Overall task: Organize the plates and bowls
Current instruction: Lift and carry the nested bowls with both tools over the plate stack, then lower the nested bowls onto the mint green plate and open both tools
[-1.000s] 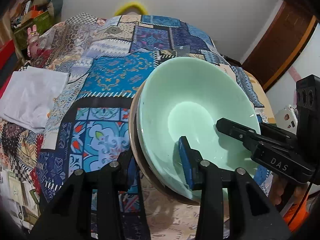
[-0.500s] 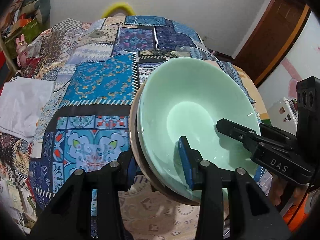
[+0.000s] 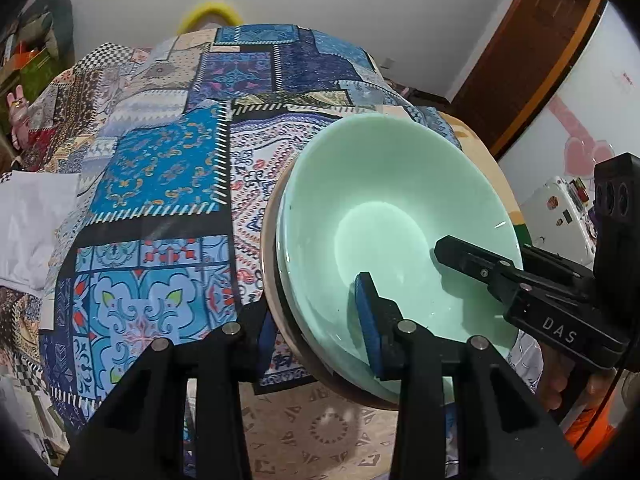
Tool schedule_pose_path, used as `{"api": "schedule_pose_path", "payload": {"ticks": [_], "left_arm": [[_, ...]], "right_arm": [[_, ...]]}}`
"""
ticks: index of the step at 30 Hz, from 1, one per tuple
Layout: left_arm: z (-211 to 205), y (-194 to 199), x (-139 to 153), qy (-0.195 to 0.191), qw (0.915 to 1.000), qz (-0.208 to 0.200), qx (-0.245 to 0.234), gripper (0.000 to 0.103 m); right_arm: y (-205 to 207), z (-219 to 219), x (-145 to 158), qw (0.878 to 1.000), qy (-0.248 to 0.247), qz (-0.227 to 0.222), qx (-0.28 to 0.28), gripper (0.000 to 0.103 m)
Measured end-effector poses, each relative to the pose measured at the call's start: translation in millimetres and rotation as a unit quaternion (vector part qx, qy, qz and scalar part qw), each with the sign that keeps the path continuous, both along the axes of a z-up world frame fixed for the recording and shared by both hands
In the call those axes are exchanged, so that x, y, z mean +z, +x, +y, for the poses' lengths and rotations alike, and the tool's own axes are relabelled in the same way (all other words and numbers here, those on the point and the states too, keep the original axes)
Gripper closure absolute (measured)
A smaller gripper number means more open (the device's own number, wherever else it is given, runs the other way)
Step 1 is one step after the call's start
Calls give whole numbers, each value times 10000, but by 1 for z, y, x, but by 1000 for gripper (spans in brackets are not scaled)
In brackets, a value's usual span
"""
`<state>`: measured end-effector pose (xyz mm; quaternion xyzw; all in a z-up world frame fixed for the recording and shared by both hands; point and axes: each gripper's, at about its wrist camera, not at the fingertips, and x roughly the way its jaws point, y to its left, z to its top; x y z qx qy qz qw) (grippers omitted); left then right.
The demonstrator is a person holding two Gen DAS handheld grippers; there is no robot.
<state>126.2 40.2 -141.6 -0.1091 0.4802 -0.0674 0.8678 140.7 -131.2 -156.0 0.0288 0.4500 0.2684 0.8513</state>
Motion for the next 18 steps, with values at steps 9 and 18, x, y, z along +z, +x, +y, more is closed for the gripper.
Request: {"api": "schedule_pose_path", "payload": {"ticks": [9,18], "left_arm": [[-20,12,-9,33,9997,118,-195,66],[-33,24,-26,44,9989,328,-339,66]], "right_arm": [[2,-20,-8,9998,-26,111,-146,76],[5,-32,-22,9992,-72,307,-264,76]]}}
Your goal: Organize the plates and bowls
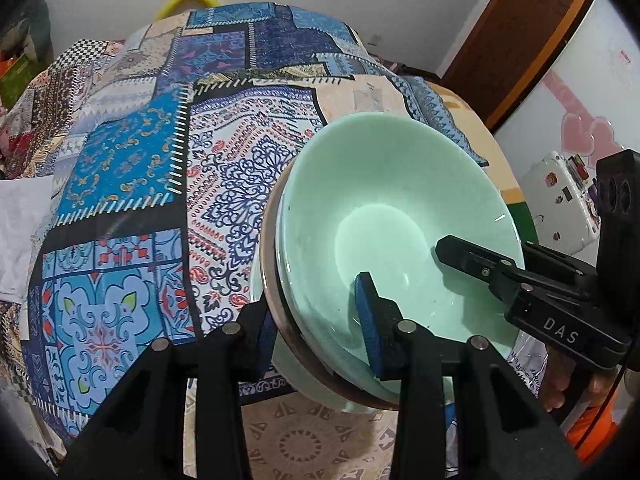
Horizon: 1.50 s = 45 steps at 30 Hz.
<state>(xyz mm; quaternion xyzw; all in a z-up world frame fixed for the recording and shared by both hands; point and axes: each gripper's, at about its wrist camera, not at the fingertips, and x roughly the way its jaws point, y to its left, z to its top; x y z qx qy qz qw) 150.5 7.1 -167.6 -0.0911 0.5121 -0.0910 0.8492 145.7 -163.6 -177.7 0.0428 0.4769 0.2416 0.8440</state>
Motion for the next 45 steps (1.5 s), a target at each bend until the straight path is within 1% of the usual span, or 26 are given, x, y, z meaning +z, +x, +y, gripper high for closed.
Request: {"api": "schedule_pose_path", "payload": {"ticks": [7,15,17,19,21,22,23,24,25,27,30,32,35,38,41,44,45], "left_arm": [[-4,9,-18,24,9998,213,-36,66],[-2,9,-20,-50,9998,184,-60,66],[-2,8,-21,-66,9998,182,-71,66],[-2,8,-20,-54,9999,140,-63,65],[-3,6,-16,88,10000,39,-19,61],[-4,3,-13,203,9998,-35,-6,56],[-4,2,-11,262,9996,-76,2,54],[-4,-2,-7,327,9994,-148,16,51],[-2,-5,-4,353,9992,-193,32,50],[0,-10,3,395,9988,-277,79,50],[4,-20,20,413,9977,-497,204,49],[6,-30,36,388,9962,-729,273,49],[6,-48,63,395,9923,-1119,366,49],[5,-70,92,401,9859,-1561,448,49],[2,-95,120,430,9772,-2018,496,45],[-4,-118,143,510,9665,-2462,510,37],[-5,-125,150,507,9636,-2581,480,32]], "right_arm": [[5,-4,-15,9997,-1,236,-57,76],[5,-7,-20,9995,106,293,-62,75],[6,-8,-20,9995,137,300,-30,72],[5,-7,-18,9997,75,218,-11,72],[3,-5,-14,9999,-74,77,-28,72],[1,-4,-11,9999,-171,-19,0,68],[0,-5,-8,9997,-234,-91,18,63],[-2,-5,-5,9995,-278,-157,10,60],[-5,-7,-1,9993,-304,-238,-18,58],[-9,-10,6,9990,-290,-343,-41,57],[-16,-14,19,9985,-253,-492,-60,56],[-23,-16,30,9978,-202,-626,-44,56],[-37,-16,53,9954,-143,-950,-12,56],[-50,-19,75,9917,-43,-1286,7,55],[-66,-23,97,9869,90,-1614,17,54],[-84,-28,120,9803,232,-1962,13,52],[-89,-28,125,9785,262,-2047,9,52]]}}
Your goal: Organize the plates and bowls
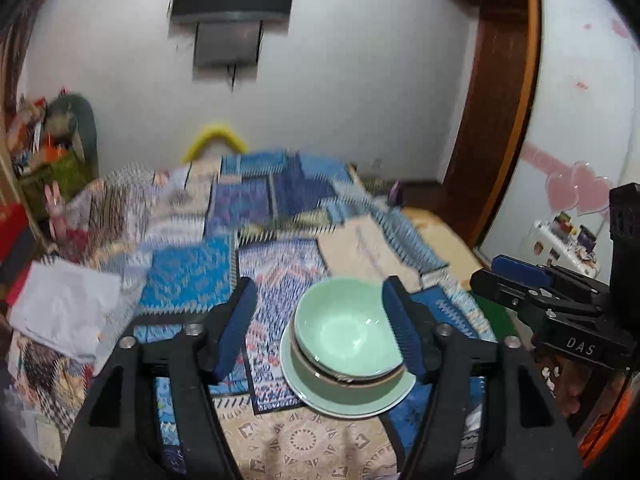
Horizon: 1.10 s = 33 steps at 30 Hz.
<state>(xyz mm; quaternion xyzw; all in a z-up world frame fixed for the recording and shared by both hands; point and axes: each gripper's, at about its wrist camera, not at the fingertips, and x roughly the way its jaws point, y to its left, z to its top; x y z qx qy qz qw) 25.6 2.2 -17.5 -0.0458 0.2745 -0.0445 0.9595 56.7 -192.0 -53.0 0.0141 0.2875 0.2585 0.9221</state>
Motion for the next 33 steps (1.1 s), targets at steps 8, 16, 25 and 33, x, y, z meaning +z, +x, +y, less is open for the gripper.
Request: {"api": "schedule_pose_path", "payload": {"ticks": [8,16,25,33], "left_arm": [[-10,-47,36,27,9970,-771,65,10],[-21,-71,46,238,9918,-1244,195,0],[-24,-78,47,246,9892,-1439,166,0],[-24,-78,46,205,9889,-1460,163,0]], "right_arm": [[-39,-8,36,9972,258,-707,27,34],[-55,-13,45,9929,347,-1139,-51,17],[-66,-13,48,9889,374,-1430,-165,1],[-69,-13,49,9881,343,-1485,-199,0]]}}
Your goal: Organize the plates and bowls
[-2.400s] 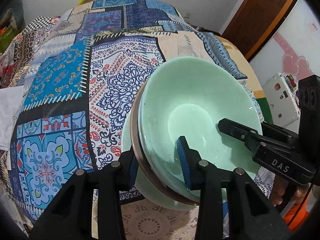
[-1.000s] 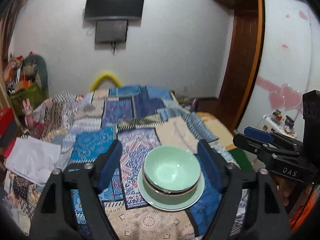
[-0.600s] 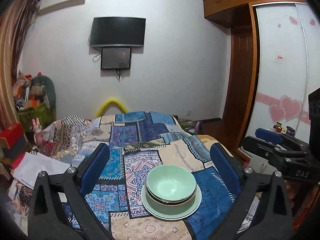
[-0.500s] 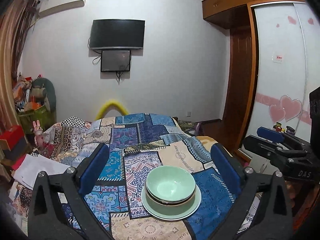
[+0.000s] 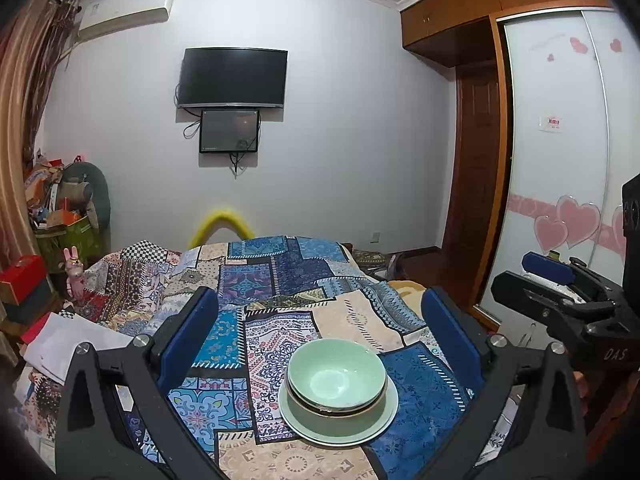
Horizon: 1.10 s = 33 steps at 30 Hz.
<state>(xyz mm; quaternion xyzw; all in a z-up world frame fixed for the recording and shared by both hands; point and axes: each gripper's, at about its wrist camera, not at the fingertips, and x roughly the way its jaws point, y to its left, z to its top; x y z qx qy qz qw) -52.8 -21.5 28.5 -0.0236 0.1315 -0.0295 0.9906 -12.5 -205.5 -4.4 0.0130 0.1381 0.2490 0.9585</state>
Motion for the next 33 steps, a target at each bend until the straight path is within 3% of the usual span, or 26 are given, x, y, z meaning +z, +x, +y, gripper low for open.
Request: {"api": "schedule_pose_path", "payload": {"ticks": [33], "left_arm": [[-3,-1,-1,10,10000,-15,-83,0]], "right_arm": [[0,-3,-1,10000,37,27,-16,0]]}}
